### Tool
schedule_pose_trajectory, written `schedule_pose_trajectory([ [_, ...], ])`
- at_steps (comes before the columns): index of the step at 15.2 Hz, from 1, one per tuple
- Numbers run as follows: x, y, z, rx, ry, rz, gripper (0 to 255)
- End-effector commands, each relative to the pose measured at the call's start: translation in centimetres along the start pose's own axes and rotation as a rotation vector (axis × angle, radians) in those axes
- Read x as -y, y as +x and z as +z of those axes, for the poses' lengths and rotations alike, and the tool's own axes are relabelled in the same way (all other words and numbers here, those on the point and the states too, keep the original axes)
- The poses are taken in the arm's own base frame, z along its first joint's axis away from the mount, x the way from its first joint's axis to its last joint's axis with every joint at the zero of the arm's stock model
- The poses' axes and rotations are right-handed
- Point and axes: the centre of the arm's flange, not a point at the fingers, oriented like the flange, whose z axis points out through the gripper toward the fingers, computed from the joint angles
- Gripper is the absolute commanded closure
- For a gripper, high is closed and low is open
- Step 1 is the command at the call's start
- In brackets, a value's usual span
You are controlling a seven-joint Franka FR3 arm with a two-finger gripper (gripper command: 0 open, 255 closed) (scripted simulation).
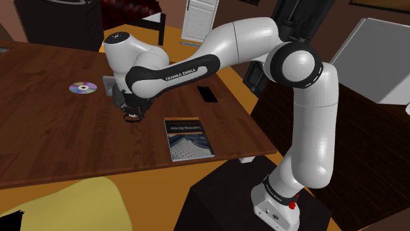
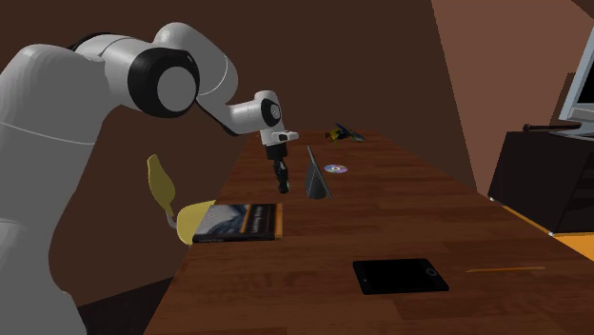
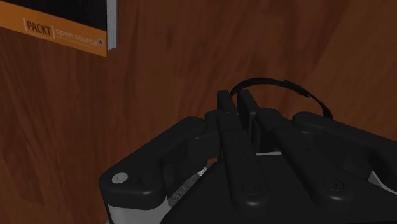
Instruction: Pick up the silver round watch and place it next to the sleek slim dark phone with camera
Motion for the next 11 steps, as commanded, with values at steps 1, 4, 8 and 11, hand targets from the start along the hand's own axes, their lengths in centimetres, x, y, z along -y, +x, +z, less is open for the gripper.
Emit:
schedule_pose_trajectory([
  [1, 0.0, 0.0, 0.0, 0.001, 0.0, -0.001, 255],
  [4, -0.3, 0.2, -1.5, 0.001, 0.0, -0.001, 255],
  [8, -0.9, 0.4, -3.5, 0.001, 0.0, -0.001, 255],
  [11, -1.3, 0.6, -5.0, 0.001, 0.0, -0.001, 255],
])
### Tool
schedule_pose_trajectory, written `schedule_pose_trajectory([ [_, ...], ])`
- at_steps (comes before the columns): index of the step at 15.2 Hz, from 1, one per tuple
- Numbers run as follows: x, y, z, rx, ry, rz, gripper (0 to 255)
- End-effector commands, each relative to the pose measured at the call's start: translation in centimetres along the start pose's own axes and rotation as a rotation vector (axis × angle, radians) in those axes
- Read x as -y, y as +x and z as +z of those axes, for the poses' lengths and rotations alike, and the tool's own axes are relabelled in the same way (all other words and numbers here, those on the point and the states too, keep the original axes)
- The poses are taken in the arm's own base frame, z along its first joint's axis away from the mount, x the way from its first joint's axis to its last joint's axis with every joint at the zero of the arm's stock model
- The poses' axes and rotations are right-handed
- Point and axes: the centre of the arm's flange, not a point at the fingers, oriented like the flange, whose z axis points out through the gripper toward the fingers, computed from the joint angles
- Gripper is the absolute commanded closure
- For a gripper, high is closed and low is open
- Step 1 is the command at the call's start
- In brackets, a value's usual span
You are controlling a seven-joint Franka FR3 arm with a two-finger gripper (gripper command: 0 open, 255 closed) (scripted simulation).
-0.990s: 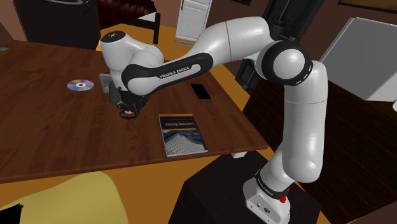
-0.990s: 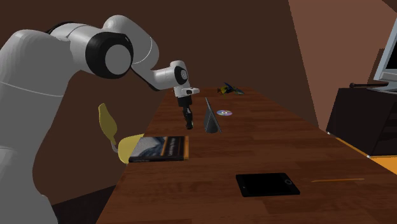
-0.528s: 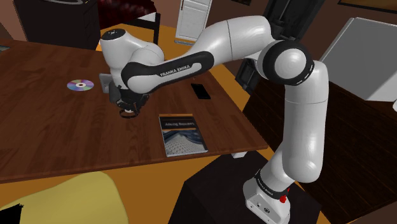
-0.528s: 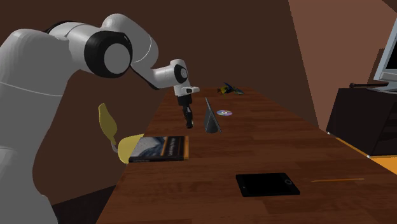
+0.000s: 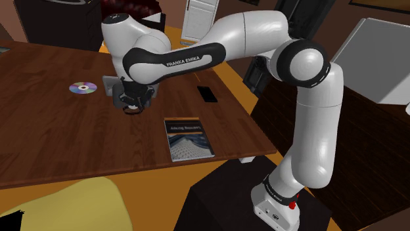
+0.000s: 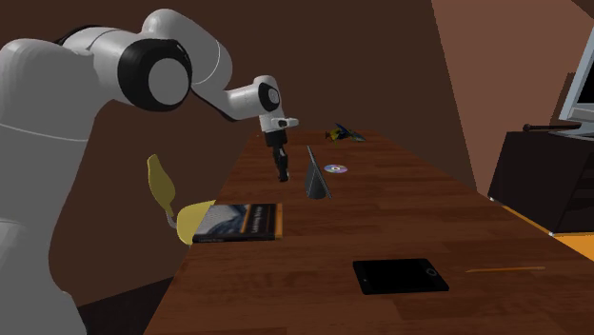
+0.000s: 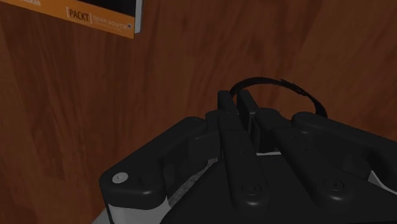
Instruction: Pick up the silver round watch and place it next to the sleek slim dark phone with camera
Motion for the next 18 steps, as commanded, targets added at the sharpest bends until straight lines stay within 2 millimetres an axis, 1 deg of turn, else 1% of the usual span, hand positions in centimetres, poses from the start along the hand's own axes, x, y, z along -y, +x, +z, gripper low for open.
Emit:
schedule_pose_trajectory([
  [1, -0.3, 0.1, -1.0, 0.0, 0.0, 0.0, 255],
  [10, -1.5, 0.7, -5.5, 0.0, 0.0, 0.0, 255],
  [18, -11.0, 4.3, -2.7, 0.0, 0.0, 0.0, 255],
])
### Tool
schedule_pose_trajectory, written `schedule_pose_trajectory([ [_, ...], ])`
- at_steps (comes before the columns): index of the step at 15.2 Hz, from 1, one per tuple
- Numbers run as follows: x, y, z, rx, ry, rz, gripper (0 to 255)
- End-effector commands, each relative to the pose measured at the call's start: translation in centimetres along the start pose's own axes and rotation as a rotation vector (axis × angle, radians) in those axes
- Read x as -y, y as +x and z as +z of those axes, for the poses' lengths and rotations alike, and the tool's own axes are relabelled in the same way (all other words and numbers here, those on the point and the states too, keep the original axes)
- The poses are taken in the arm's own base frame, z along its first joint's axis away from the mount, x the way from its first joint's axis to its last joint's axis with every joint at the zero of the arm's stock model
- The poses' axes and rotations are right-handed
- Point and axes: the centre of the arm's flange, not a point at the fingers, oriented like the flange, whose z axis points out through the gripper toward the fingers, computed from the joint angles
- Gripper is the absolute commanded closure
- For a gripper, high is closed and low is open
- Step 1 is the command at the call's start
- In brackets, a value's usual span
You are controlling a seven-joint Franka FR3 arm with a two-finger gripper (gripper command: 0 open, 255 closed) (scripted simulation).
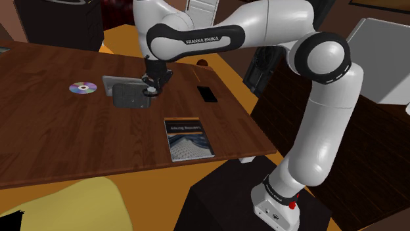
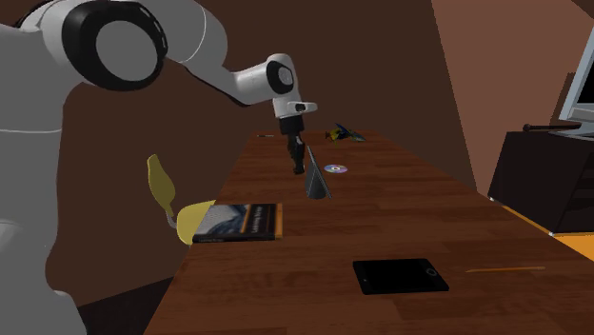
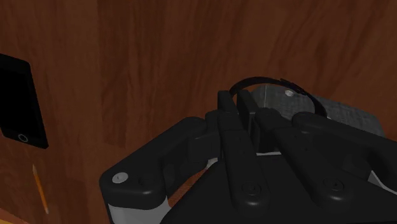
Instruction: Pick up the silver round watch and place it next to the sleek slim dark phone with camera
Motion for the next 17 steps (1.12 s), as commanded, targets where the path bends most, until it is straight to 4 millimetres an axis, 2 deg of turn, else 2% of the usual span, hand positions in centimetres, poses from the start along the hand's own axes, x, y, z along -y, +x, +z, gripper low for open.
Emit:
schedule_pose_trajectory([
  [1, -2.4, 1.0, 0.9, 0.0, 0.0, -0.001, 255],
  [17, -21.4, 8.3, 6.4, 0.0, 0.0, -0.001, 255],
])
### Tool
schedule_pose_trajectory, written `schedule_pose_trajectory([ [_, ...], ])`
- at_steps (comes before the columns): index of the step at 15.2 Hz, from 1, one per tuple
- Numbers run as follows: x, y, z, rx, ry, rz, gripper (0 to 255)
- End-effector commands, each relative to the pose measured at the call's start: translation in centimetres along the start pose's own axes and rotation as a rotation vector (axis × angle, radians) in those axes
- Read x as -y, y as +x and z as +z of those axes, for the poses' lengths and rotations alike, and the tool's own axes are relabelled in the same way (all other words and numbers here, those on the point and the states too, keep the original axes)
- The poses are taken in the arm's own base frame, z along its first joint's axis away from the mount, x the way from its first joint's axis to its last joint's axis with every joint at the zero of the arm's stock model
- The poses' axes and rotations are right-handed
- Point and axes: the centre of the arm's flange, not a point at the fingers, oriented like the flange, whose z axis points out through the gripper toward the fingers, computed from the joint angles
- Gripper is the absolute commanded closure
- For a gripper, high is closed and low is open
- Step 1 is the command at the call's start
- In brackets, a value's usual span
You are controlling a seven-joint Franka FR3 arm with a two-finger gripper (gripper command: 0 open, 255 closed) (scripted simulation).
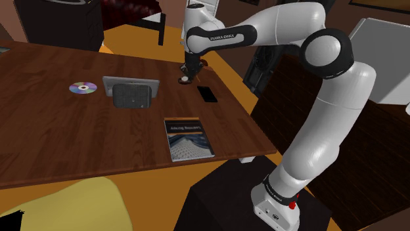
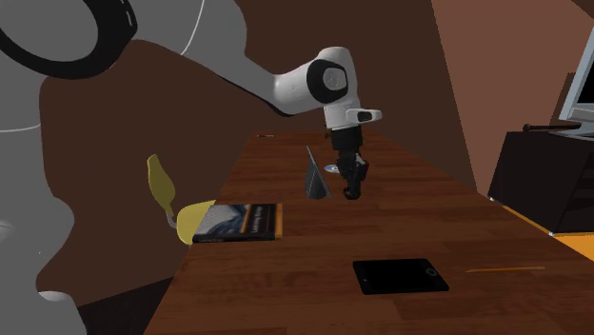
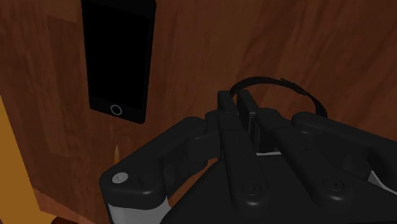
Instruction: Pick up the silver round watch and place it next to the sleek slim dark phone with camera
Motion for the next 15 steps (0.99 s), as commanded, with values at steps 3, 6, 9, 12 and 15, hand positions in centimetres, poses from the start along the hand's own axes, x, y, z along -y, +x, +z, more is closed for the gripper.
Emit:
schedule_pose_trajectory([
  [3, -0.7, 0.3, 1.9, 0.0, 0.0, -0.002, 255],
  [6, -0.3, 0.1, 3.5, 0.0, 0.0, -0.002, 255],
  [9, 0.1, -0.1, 5.0, 0.0, 0.0, -0.002, 255],
  [12, 0.5, -0.3, 6.5, 0.0, 0.0, -0.002, 255],
  [15, 0.9, -0.5, 8.0, 0.0, 0.0, -0.002, 255],
])
